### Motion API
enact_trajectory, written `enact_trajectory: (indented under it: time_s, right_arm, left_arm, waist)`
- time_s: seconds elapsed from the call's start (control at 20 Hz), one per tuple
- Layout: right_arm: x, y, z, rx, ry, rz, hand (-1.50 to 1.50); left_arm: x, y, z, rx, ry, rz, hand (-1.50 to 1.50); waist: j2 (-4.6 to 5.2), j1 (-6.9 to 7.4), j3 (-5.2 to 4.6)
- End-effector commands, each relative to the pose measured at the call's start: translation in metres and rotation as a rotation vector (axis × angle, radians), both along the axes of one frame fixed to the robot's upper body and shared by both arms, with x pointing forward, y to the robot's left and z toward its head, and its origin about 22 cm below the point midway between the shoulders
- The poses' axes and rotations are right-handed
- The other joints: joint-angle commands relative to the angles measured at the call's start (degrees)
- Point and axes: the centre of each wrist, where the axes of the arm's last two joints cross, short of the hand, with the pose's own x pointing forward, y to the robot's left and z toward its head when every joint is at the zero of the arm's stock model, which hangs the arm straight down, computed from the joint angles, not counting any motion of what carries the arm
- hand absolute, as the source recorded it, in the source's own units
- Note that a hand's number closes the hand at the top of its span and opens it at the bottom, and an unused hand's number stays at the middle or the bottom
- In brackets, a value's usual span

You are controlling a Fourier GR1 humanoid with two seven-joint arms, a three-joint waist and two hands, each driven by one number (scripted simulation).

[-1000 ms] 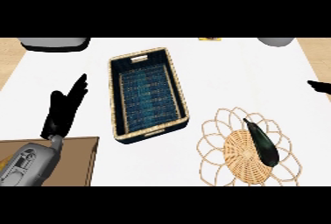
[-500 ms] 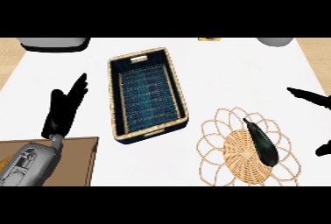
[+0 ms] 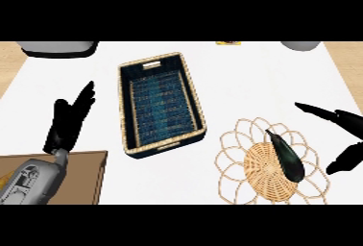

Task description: Pick the eggplant from the placemat and place it in the basket

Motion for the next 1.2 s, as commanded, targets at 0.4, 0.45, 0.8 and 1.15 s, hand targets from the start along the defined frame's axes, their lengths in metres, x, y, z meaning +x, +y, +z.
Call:
enact_trajectory:
  time_s: [0.4,0.45,0.8,1.15]
  right_arm:
    - [-0.004,0.022,-0.031,0.085,0.052,0.102,-1.5]
    - [0.012,0.051,-0.022,0.099,0.047,0.105,-1.5]
    - [0.008,0.055,-0.045,0.082,0.064,0.103,-1.5]
    - [0.001,0.061,-0.053,0.055,0.113,0.129,-1.5]
  left_arm:
    - [0.006,0.009,-0.009,-0.007,0.002,0.012,0.0]
    - [-0.014,0.007,0.001,0.006,0.005,0.014,0.0]
    - [-0.016,0.004,-0.003,0.002,-0.012,0.018,0.0]
    - [-0.002,0.019,0.003,0.003,-0.01,0.005,0.0]
  waist:
    - [-0.09,-0.74,-0.06]
    - [-0.33,-0.39,-0.07]
    - [-0.22,-0.34,-0.05]
    - [-0.22,-0.74,-0.07]
